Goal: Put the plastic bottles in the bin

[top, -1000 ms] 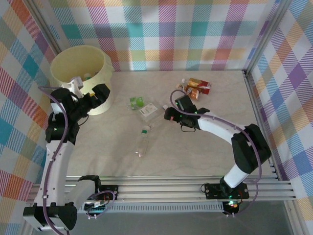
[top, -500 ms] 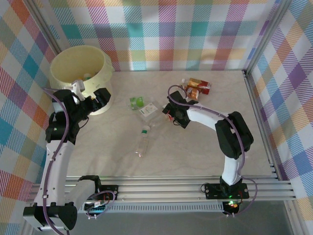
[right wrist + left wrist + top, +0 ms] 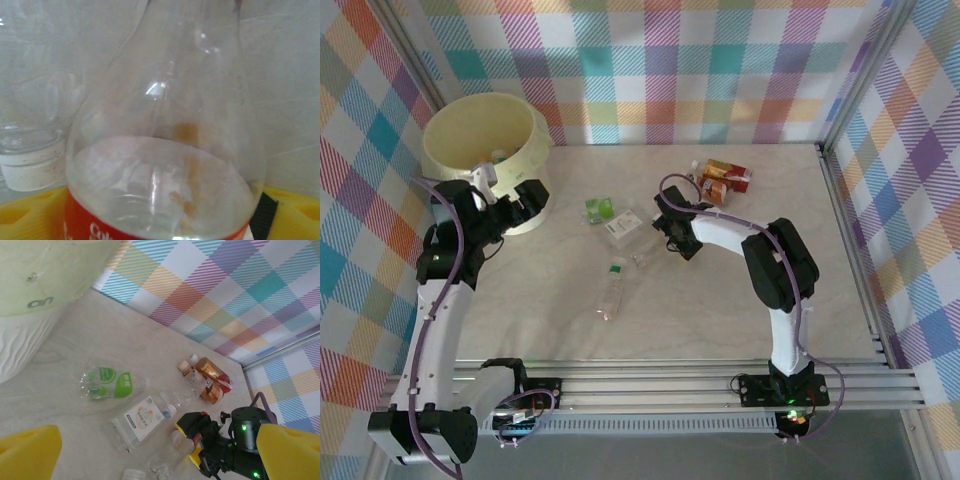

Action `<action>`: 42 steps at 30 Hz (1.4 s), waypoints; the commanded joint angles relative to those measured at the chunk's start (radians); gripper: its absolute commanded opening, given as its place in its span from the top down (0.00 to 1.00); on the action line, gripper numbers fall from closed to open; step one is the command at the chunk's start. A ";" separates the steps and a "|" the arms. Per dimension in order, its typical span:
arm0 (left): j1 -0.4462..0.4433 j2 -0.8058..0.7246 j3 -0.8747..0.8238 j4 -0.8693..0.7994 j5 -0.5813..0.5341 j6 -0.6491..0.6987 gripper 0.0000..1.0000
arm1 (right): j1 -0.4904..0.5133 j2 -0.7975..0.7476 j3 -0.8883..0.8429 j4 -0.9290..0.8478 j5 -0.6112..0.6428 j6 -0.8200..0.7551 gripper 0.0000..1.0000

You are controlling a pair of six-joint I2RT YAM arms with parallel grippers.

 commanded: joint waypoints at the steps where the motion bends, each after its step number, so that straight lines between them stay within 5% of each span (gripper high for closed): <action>1: -0.003 0.001 -0.018 0.019 0.053 0.019 0.00 | -0.019 -0.048 -0.068 0.049 0.044 0.012 0.19; 11: -0.010 0.011 -0.032 0.054 0.118 0.017 0.00 | -0.023 -0.221 -0.315 0.275 0.076 -0.060 0.38; 22: -0.058 0.043 -0.051 0.096 0.111 -0.019 0.00 | -0.024 -0.451 -0.552 0.474 0.070 -0.355 0.57; 33: -0.118 0.099 -0.040 0.126 0.156 -0.020 0.00 | -0.019 -0.591 -0.525 0.500 -0.148 -0.635 0.62; 42: -0.211 0.192 -0.034 0.218 0.296 -0.019 0.00 | 0.004 -0.588 -0.436 0.615 -0.292 -0.600 0.65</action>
